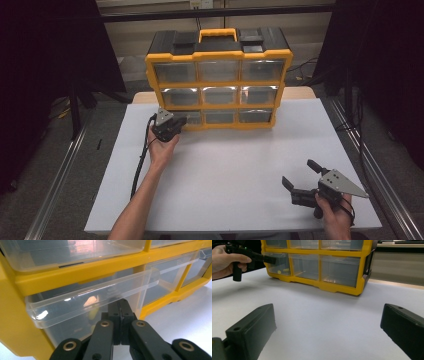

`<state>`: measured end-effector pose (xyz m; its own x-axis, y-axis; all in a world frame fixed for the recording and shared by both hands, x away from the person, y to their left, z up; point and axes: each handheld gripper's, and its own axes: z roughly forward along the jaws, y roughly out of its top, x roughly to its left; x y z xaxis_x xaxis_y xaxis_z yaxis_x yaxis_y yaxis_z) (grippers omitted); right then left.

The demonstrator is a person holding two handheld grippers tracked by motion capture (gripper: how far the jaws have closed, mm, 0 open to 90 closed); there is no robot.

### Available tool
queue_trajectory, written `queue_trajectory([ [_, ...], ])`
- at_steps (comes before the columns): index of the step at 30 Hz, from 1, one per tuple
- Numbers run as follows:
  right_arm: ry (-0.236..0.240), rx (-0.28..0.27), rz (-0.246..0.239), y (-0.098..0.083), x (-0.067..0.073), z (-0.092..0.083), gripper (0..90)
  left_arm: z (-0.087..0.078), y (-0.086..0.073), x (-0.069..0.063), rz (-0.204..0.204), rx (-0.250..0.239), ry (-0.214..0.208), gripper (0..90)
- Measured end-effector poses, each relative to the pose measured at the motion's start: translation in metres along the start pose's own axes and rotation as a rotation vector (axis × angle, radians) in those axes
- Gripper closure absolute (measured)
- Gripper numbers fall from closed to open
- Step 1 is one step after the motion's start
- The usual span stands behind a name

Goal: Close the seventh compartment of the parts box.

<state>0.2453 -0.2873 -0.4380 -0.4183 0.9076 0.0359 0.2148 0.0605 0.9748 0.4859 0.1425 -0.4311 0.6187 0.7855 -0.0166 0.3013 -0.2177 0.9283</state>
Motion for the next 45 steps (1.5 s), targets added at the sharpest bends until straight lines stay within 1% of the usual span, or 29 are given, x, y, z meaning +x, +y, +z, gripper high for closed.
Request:
queue_trajectory([
  [6,0.001,0.001,0.000,0.000,0.000,0.000,0.0,0.001,0.001,0.001,0.003,0.005,0.009,90.0],
  [7,0.000,0.000,0.000,0.000,0.000,0.000,0.0,0.002,0.001,0.001,0.004,0.006,0.004,90.0],
  [10,0.002,0.001,-0.002,0.000,0.000,0.000,0.0,0.002,0.002,0.002,0.014,0.010,0.006,90.0],
  [11,0.002,0.002,0.000,0.000,0.000,0.000,0.0,0.003,0.002,0.002,0.004,0.008,0.006,90.0],
  [12,0.002,0.000,0.000,0.000,0.000,0.000,0.0,0.003,0.002,0.003,0.004,0.015,0.005,90.0],
  [16,0.002,0.000,-0.001,0.000,0.000,0.000,0.0,0.005,0.003,0.003,0.002,0.013,0.005,90.0],
  [17,0.001,0.000,0.001,0.000,0.000,0.000,0.0,0.005,0.003,0.004,0.007,0.013,0.009,90.0],
  [21,0.003,0.001,0.001,0.000,0.000,0.000,0.0,0.007,0.005,0.005,0.004,0.018,0.008,90.0],
  [23,0.003,0.001,0.001,0.000,0.000,0.000,0.0,0.008,0.006,0.006,0.011,0.023,0.012,90.0],
  [24,0.002,0.001,0.001,0.000,0.000,0.000,0.0,0.009,0.006,0.005,0.005,0.022,0.011,90.0],
  [31,0.001,0.000,-0.001,0.000,0.000,0.000,0.0,0.010,0.006,0.006,0.007,0.026,0.015,90.0],
  [35,0.001,0.001,-0.001,0.000,0.000,0.000,0.0,0.011,0.006,0.006,-0.008,0.019,0.014,90.0],
  [38,0.002,0.001,0.000,0.000,0.000,0.000,0.0,0.011,0.007,0.007,0.002,0.026,0.017,90.0],
  [44,0.002,0.001,-0.001,0.000,0.000,0.000,0.0,0.012,0.006,0.007,0.010,0.026,0.019,90.0],
  [45,0.002,0.001,-0.001,0.000,0.000,0.000,0.0,0.013,0.006,0.008,0.009,0.027,0.014,90.0],
])
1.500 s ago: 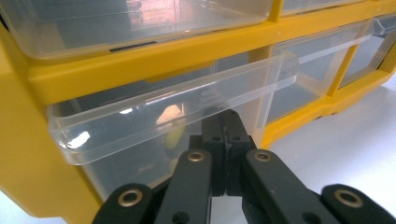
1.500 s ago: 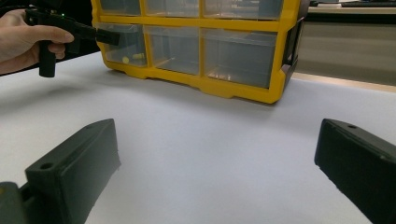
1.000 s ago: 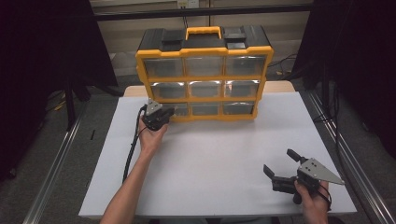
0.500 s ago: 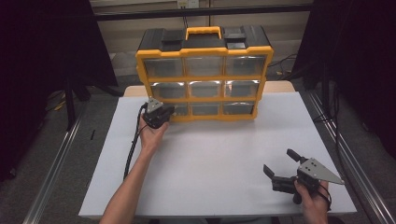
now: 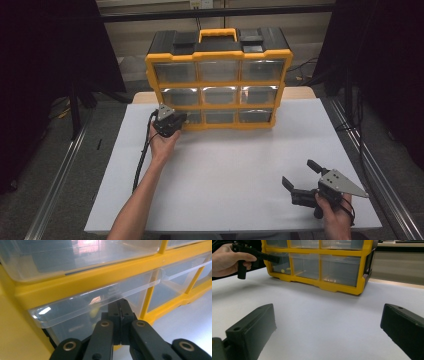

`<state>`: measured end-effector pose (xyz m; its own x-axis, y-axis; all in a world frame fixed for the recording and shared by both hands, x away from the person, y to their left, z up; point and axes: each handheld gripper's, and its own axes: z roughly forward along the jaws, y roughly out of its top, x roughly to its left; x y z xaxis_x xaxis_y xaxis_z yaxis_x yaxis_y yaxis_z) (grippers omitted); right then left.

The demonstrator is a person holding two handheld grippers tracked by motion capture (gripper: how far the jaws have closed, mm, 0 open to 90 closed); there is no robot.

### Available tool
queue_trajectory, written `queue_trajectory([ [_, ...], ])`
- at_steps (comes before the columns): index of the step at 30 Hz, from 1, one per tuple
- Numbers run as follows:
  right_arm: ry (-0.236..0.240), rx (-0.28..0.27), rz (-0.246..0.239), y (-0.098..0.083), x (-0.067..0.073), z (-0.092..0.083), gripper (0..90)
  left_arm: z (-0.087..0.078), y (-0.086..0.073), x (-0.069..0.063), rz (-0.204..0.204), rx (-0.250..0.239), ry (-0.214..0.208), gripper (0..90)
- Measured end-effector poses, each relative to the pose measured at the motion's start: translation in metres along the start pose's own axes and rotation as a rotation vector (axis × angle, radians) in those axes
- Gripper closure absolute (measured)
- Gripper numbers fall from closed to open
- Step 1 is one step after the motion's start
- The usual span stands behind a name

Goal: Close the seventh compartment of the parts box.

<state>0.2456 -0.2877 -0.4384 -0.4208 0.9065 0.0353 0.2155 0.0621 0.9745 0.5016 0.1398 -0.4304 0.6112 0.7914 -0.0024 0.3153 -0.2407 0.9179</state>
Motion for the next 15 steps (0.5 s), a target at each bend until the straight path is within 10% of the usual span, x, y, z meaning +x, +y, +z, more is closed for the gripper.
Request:
queue_trajectory([
  [15,-0.001,0.006,0.018,-0.0015,-0.0020,0.0003,0.0,0.0016,-0.0016,0.0006,0.002,-0.007,-0.004,90.0],
])
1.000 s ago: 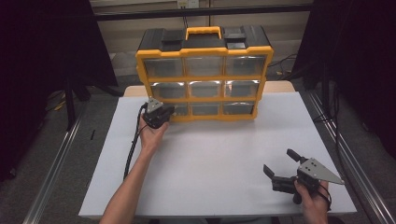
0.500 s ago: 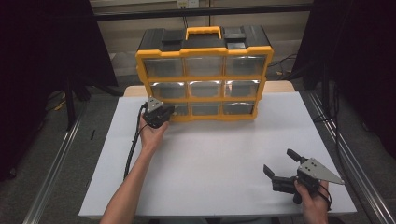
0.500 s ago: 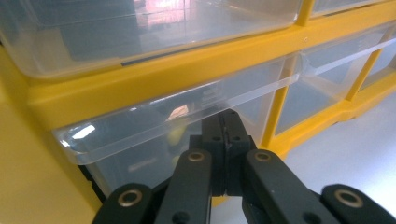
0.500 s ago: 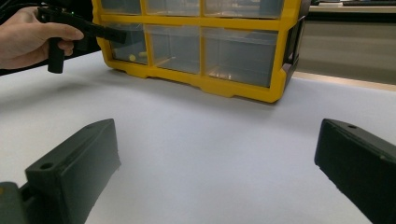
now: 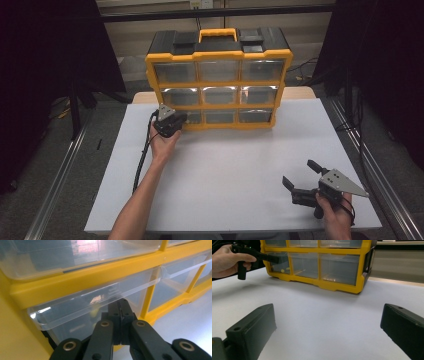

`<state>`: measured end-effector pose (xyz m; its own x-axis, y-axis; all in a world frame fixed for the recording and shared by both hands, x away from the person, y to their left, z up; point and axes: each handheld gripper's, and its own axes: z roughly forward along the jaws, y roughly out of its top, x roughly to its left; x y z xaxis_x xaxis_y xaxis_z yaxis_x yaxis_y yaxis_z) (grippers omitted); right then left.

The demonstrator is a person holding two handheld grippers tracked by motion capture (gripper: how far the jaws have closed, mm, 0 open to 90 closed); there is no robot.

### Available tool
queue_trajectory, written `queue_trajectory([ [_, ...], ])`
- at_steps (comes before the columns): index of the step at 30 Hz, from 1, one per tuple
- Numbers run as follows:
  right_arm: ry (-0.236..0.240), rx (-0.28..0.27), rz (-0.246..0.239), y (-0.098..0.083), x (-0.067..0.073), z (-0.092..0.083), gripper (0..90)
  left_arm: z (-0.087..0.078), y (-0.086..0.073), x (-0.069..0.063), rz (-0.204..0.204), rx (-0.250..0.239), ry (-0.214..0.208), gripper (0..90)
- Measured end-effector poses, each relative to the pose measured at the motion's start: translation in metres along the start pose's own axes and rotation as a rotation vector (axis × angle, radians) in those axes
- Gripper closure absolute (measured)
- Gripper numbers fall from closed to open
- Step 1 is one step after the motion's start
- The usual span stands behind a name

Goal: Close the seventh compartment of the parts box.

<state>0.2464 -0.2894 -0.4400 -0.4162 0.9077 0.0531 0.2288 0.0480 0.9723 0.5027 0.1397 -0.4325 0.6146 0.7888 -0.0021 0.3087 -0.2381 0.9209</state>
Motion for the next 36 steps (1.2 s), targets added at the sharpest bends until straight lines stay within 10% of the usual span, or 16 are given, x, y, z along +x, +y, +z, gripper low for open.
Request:
queue_trajectory([
  [19,0.003,-0.001,-0.008,0.001,0.002,0.001,0.0,-0.016,-0.005,-0.007,0.048,0.020,-0.024,73.7],
  [36,0.001,-0.002,-0.014,0.001,0.004,0.002,0.0,-0.039,0.002,-0.017,-0.024,-0.014,-0.011,9.3],
])
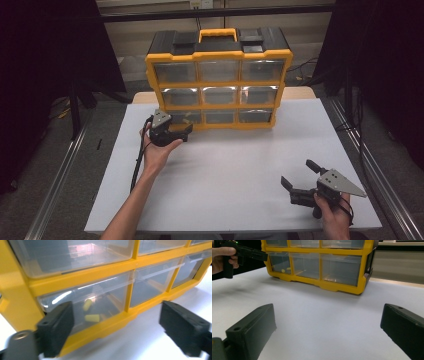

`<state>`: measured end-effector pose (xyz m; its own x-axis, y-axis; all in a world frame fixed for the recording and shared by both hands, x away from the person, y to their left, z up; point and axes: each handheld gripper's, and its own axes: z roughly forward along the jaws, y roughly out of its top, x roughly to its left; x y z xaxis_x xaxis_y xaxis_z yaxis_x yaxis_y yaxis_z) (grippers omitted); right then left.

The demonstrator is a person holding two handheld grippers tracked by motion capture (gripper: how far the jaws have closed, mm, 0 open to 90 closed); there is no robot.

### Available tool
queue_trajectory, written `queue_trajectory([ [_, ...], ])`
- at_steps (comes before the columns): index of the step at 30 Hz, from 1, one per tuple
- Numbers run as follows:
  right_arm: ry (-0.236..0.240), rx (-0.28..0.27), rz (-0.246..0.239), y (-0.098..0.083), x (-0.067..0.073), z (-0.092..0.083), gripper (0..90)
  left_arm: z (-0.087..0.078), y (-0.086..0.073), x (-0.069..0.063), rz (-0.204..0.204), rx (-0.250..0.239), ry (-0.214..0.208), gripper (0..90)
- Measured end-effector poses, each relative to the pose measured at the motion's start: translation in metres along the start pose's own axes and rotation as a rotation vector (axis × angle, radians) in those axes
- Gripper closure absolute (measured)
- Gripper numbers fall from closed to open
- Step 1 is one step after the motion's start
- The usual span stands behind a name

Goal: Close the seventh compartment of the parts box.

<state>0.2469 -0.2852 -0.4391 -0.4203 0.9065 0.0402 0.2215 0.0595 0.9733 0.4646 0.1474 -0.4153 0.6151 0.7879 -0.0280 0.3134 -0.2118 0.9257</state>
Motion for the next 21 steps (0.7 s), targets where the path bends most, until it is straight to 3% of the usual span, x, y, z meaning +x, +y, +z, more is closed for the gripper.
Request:
queue_trajectory([
  [7,-0.003,0.001,0.006,0.000,0.000,-0.001,0.0,-0.013,-0.007,-0.002,0.046,-0.018,0.030,6.2],
  [14,-0.002,0.003,0.002,0.000,0.000,0.000,0.0,-0.027,-0.012,-0.003,0.017,-0.050,0.038,4.9],
  [17,-0.004,0.003,0.003,0.000,-0.001,-0.001,0.0,-0.033,-0.013,-0.004,-0.007,-0.074,0.012,3.6],
  [21,-0.006,0.000,0.000,0.000,-0.002,-0.001,0.0,-0.042,-0.016,-0.007,0.022,-0.101,0.011,2.3],
])
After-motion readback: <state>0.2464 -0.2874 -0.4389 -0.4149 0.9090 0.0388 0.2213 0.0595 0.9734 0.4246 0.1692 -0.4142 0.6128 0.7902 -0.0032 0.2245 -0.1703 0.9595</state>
